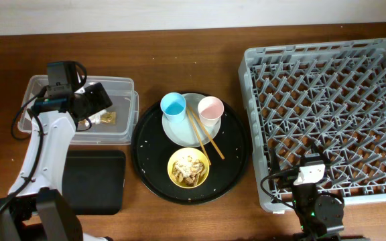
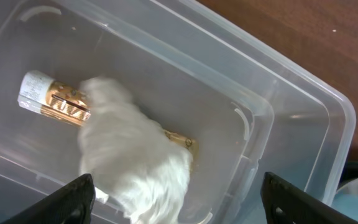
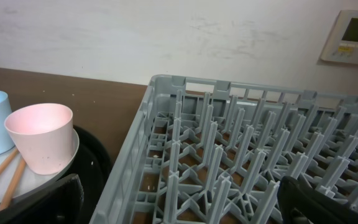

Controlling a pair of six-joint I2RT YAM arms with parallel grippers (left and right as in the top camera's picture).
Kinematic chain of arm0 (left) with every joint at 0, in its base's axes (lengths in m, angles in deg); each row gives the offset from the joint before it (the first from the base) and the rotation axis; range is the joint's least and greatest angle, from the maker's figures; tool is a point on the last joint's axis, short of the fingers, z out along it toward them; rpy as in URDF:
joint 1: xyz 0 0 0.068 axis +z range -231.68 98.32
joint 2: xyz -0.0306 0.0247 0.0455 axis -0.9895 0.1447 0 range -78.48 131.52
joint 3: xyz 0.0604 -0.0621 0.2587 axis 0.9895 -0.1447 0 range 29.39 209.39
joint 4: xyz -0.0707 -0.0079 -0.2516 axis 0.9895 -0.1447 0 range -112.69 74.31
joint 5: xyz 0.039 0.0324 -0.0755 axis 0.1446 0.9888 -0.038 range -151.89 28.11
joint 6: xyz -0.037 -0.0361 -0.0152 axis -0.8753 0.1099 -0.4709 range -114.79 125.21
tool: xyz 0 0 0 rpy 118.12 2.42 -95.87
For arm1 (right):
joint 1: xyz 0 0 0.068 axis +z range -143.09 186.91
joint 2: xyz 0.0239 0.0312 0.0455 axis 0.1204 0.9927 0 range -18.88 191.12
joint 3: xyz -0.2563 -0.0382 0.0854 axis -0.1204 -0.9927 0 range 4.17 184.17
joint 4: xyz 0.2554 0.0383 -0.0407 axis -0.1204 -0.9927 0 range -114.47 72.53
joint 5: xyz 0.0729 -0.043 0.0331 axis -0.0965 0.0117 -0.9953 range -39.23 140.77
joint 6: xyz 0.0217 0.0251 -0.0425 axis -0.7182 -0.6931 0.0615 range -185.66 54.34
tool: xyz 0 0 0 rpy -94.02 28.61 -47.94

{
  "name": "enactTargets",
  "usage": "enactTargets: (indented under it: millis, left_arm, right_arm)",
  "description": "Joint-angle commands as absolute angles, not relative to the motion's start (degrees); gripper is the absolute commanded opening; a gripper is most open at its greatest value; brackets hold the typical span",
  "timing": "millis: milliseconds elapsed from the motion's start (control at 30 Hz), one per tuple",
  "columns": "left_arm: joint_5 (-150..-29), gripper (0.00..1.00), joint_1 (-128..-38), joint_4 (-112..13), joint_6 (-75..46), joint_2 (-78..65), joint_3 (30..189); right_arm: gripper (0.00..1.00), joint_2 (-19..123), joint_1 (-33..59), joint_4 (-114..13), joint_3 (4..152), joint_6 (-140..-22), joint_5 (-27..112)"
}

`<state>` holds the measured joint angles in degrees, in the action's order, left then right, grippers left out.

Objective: Sort waste into correct bins and load items into the dishwasher rack
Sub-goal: 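Carry the tissue with the left gripper and release it into the clear bin, then grasp the rim of the yellow bowl with the left gripper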

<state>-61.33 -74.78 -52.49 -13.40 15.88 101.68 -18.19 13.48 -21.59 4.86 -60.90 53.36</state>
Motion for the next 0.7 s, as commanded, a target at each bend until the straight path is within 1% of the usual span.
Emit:
enactTargets:
  millis: [0, 33, 67, 167, 233, 267, 367, 400, 467, 533, 600, 633, 667]
  left_arm:
    - [-62.16, 0.87, -74.65, -53.47, -13.12, 12.69, 102.75]
    - [-62.16, 0.87, -74.65, -53.69, -13.12, 11.75, 102.75]
    - [-62.16, 0.92, -74.65, -54.11, -13.12, 9.55, 102.75]
    - [-62.42, 0.91, -74.65, -55.81, -13.12, 3.29, 102.75]
    - [-63.23, 0.89, -74.65, -58.06, -13.12, 0.06, 102.75]
    - [-63.23, 0.82, -74.65, -60.14, -13.12, -1.32, 102.75]
    - [-63.25, 0.73, -74.96, -64.53, -13.1, -2.56, 102.75]
    - [-63.25, 0.72, -75.59, -65.67, -13.12, -2.54, 102.75]
    - [-63.27, 0.72, -77.89, -68.03, -13.12, -2.54, 102.75]
    - [-63.27, 0.72, -82.65, -71.05, -13.12, -2.54, 102.75]
    - [-63.25, 0.65, -87.79, -72.2, -13.12, -2.54, 102.73]
    - [-63.25, 0.56, -89.58, -72.51, -13.14, -2.54, 102.73]
    - [-63.23, 0.36, -92.97, -73.1, -13.14, -2.54, 102.73]
  right_arm:
    - [0.98, -18.56, 13.22, -21.83, 4.49, -60.73, 54.08]
    - [0.98, -18.59, 13.22, -21.83, 4.49, -60.73, 54.08]
    - [0.98, -18.56, 13.22, -21.83, 4.49, -60.73, 54.08]
    - [0.98, -18.59, 13.22, -21.83, 4.49, -60.73, 54.08]
    - [0.98, -18.59, 13.22, -21.83, 4.49, -60.73, 54.08]
    - [0.98, -18.59, 13.22, -21.83, 4.49, -60.73, 54.08]
    - [0.98, -18.56, 13.22, -21.83, 4.49, -60.73, 54.08]
    - [0.98, -18.56, 13.22, -21.83, 4.49, -60.73, 54.08]
    - [0.98, -18.56, 13.22, -21.83, 4.49, -60.73, 54.08]
    - [0.99, -18.59, 13.22, -21.83, 4.49, -60.73, 54.08]
    - [0.98, -18.56, 13.22, -21.83, 4.49, -60.73, 54.08]
    - [0.98, -18.56, 13.22, -21.83, 4.49, -60.73, 54.08]
    - [0.98, -18.59, 13.22, -21.83, 4.49, -60.73, 54.08]
